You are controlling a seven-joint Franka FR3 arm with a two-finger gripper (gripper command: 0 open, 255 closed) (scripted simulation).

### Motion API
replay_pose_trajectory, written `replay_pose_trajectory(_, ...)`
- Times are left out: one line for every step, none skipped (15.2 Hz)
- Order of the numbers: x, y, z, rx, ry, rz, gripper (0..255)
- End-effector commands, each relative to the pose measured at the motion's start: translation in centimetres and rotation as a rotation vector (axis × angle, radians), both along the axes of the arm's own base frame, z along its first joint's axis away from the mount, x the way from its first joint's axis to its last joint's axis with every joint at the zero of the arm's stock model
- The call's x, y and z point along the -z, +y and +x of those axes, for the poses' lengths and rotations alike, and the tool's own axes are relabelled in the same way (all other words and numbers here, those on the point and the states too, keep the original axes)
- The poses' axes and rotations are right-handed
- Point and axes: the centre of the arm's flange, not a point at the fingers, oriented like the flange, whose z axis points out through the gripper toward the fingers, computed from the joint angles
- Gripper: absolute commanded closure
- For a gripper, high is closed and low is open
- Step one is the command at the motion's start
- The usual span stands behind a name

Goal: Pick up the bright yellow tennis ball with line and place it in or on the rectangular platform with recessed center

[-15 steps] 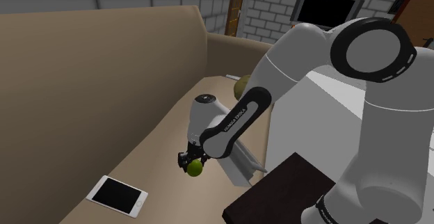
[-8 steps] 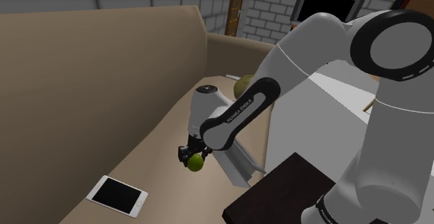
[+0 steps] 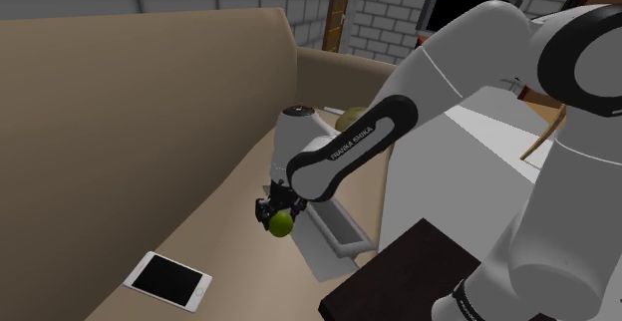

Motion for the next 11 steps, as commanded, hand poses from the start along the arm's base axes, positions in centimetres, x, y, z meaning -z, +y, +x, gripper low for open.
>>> replay_pose_trajectory(-1.1, -0.1, 0.1, 0.001, 0.000, 0.000, 255)
replay_pose_trajectory(-1.7, -0.1, 0.1, 0.001, 0.000, 0.000, 255)
replay_pose_trajectory(-2.2, -0.1, 0.1, 0.001, 0.000, 0.000, 255)
replay_pose_trajectory(-2.7, -0.1, 0.1, 0.001, 0.000, 0.000, 255)
replay_pose_trajectory(-3.2, -0.1, 0.1, 0.001, 0.000, 0.000, 255)
replay_pose_trajectory(-3.8, -0.1, 0.1, 0.001, 0.000, 0.000, 255)
replay_pose_trajectory(-4.3, -0.1, 0.1, 0.001, 0.000, 0.000, 255)
replay_pose_trajectory(-4.8, -0.1, 0.1, 0.001, 0.000, 0.000, 255)
replay_pose_trajectory(-5.3, -0.1, 0.1, 0.001, 0.000, 0.000, 255)
replay_pose_trajectory(-5.9, -0.1, 0.1, 0.001, 0.000, 0.000, 255)
replay_pose_trajectory(-6.4, -0.1, 0.1, 0.001, 0.000, 0.000, 255)
